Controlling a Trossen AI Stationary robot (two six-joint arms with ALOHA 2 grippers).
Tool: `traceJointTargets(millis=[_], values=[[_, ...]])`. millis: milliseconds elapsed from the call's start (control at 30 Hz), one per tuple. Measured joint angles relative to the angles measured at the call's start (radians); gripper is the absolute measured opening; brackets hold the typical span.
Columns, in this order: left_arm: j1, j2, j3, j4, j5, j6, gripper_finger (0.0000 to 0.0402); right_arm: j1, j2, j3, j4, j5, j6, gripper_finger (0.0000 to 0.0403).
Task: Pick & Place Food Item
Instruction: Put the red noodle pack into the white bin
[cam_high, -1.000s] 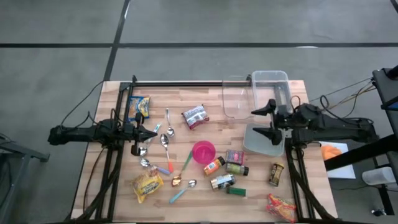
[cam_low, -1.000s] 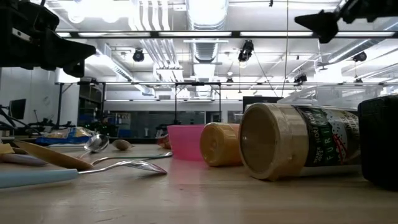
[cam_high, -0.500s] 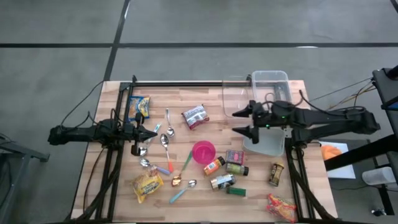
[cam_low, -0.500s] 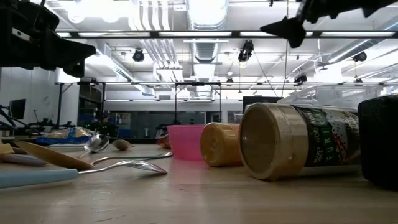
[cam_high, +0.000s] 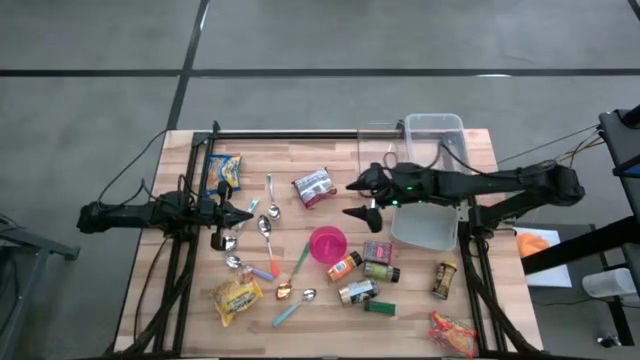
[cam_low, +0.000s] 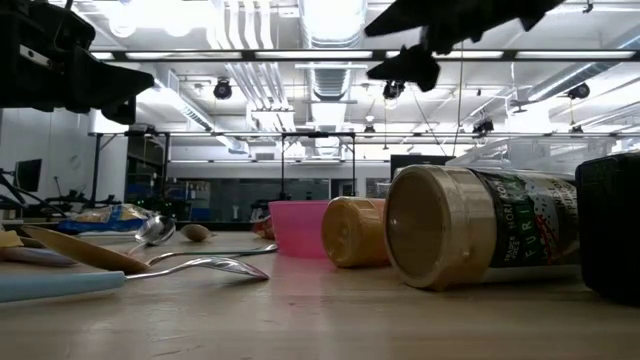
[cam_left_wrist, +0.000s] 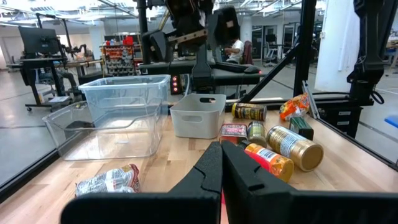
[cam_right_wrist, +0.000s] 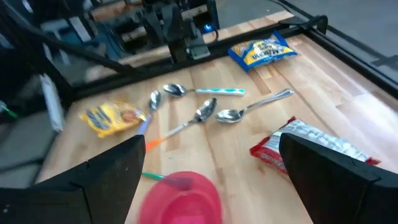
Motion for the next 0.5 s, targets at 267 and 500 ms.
traceJointTargets(millis=[267,500], values=[[0.000,0.000,0.000,0.000,0.000,0.000,0.0000,-0.002,0.174,0.110,-0.003,-0.001,-0.147,0.0366],[0.000,0.000,0.000,0.000,0.000,0.000,0.0000,-0.002,0.290,0.190,-0.012,-0.004,-0.183,0.0366]])
